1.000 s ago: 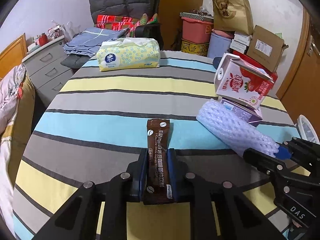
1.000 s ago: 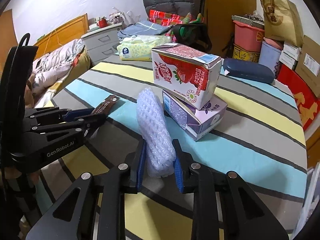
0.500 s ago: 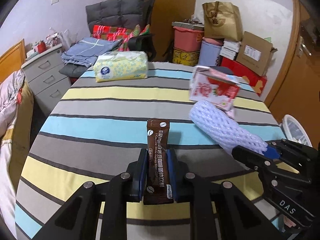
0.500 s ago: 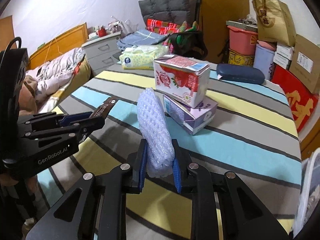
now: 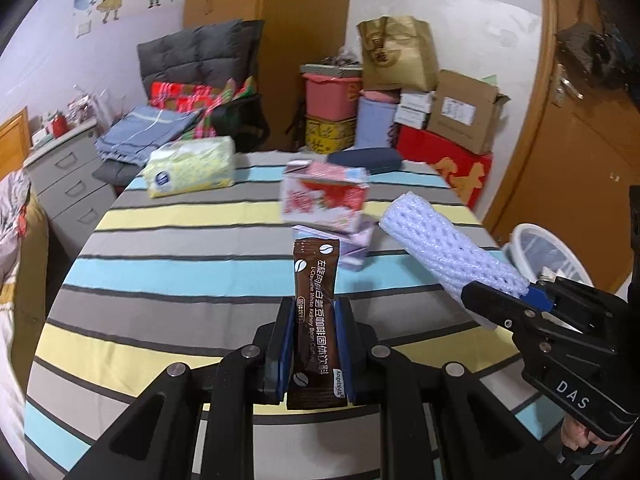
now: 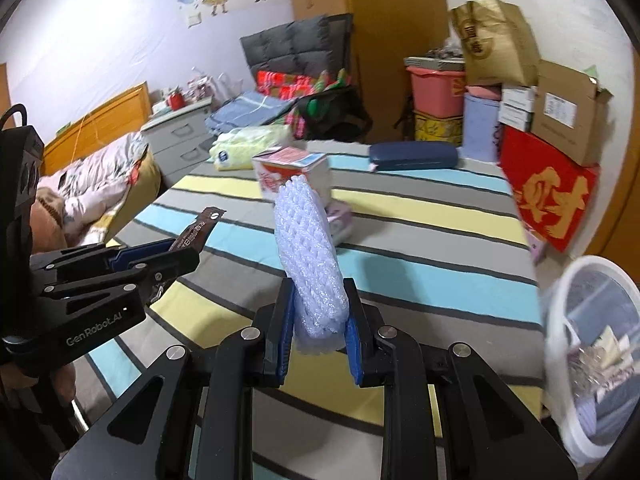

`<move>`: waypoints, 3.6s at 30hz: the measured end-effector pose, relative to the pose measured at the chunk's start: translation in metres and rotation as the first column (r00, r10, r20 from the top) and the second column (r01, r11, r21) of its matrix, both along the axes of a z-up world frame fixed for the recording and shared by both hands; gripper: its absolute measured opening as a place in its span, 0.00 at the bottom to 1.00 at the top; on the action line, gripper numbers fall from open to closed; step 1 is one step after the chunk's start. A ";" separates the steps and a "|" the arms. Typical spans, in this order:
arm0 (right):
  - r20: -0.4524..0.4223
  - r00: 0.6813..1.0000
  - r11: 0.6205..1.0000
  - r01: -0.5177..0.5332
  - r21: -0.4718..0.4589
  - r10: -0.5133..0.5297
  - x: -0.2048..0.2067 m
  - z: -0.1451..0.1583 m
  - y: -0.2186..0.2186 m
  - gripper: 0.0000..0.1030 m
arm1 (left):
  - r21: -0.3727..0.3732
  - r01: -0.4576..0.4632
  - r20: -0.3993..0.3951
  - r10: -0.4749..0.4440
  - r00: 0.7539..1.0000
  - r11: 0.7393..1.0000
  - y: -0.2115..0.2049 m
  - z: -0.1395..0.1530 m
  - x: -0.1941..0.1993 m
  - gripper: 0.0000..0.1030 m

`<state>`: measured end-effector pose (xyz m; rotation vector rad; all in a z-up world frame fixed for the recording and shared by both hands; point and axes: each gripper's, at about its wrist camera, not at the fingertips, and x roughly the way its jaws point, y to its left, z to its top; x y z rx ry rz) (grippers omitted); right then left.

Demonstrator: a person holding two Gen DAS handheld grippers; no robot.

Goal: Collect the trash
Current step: 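Carry the wrapper and foam net to the white bin and open both tools, then move both tools back to the stacked pink and purple cartons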

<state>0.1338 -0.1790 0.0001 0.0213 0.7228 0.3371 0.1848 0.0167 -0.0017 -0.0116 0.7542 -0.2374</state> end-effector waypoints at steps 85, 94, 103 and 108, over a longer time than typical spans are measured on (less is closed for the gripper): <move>-0.001 0.864 0.863 0.503 -0.040 -0.504 -0.046 -0.003 -0.190 0.38 | -0.043 0.316 0.007 -0.316 0.949 0.948 -0.236 0.021 -0.005 0.52; 0.015 0.905 0.905 0.426 -0.013 -0.426 -0.038 -0.001 -0.155 0.49 | -0.023 0.207 0.041 -0.206 0.978 0.978 -0.177 0.028 -0.015 0.52; 0.034 0.952 0.952 0.306 -0.011 -0.306 -0.020 0.002 -0.109 0.49 | -0.018 0.079 0.048 -0.078 0.996 0.997 -0.108 0.028 -0.013 0.54; 0.050 0.974 0.975 0.222 -0.011 -0.221 -0.009 0.005 -0.079 0.49 | -0.022 0.003 0.044 -0.002 0.999 1.000 -0.069 0.027 -0.006 0.57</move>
